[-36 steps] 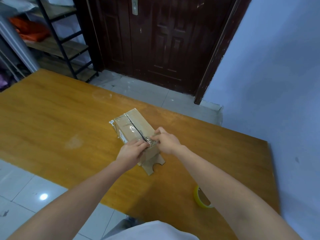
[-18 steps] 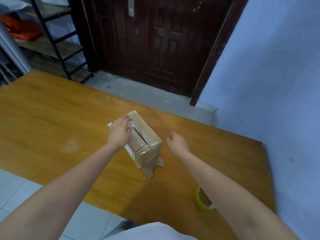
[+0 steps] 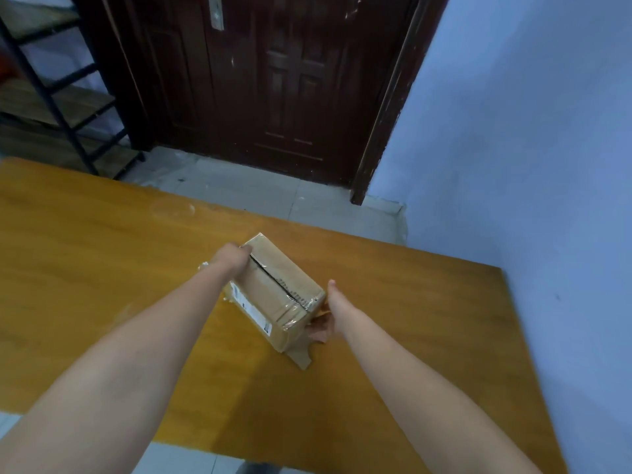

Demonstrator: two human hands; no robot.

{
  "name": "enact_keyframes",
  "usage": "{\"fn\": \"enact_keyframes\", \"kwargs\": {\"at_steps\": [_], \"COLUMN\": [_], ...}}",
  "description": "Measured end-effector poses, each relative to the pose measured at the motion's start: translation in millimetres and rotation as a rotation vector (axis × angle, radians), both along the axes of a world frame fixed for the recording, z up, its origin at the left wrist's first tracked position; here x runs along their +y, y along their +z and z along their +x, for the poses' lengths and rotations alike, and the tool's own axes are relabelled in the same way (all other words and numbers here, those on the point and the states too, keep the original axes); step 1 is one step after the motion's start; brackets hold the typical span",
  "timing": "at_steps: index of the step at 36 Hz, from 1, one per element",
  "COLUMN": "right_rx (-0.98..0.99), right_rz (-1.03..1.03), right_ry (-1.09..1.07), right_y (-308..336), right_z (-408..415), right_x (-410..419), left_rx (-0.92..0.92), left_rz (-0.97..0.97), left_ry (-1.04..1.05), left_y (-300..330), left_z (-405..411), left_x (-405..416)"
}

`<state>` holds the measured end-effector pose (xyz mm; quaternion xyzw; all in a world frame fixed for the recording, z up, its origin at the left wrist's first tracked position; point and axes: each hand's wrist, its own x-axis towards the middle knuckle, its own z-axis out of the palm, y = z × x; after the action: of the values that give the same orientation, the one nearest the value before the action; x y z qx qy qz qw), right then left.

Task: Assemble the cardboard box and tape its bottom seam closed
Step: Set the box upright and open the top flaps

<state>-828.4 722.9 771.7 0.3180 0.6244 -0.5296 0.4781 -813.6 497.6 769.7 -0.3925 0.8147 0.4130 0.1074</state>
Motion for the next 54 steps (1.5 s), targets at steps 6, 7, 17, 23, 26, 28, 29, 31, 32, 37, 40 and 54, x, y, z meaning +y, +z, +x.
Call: {"fn": "enact_keyframes", "kwargs": {"at_steps": [6, 7, 17, 23, 26, 28, 29, 31, 32, 37, 40, 54], "right_rx": [0.15, 0.179, 0.493, 0.696, 0.782, 0.832, 0.852, 0.901, 0.926, 0.944, 0.917, 0.542], "right_rz": [-0.121, -0.166, -0.343, -0.316, -0.341, -0.365, -0.368, -0.36, -0.346, -0.209, -0.133, -0.098], "right_ry": [-0.185, -0.249, -0.526, -0.533, -0.501, -0.51, -0.51, -0.46, -0.412, -0.336, -0.346, -0.336], "right_y": [4.9, 6.6, 45.1, 71.6, 78.9, 82.1, 83.8, 86.5, 86.7, 77.1, 63.7, -5.4], "right_z": [-10.7, -13.7, -44.6, -66.1, -75.0, -79.7, -81.2, -83.9, -85.1, -83.0, -79.4, -38.1], "right_x": [1.6, 4.1, 32.6, 55.5, 63.8, 67.9, 70.2, 74.0, 75.7, 80.0, 83.5, 110.4], "left_rx": [0.195, 0.245, 0.535, 0.593, 0.614, 0.626, 0.631, 0.636, 0.635, 0.597, 0.535, 0.196], "left_rz": [-0.025, -0.012, 0.196, 0.303, 0.352, 0.372, 0.376, 0.355, 0.332, 0.293, 0.286, 0.773], "left_ry": [0.094, 0.114, 0.096, -0.096, -0.168, -0.199, -0.21, -0.235, -0.251, -0.238, -0.248, 0.012], "left_y": [15.8, 20.8, 65.4, 83.4, 88.2, 90.1, 89.8, 88.6, 87.6, 76.0, 67.5, 9.0], "left_z": [-9.1, -10.5, -24.9, -33.9, -36.8, -37.2, -38.0, -39.3, -39.6, -36.7, -32.4, 10.3], "left_x": [1.7, 2.5, 13.9, 21.9, 29.5, 34.9, 37.4, 42.1, 44.4, 50.6, 52.6, 58.8]}}
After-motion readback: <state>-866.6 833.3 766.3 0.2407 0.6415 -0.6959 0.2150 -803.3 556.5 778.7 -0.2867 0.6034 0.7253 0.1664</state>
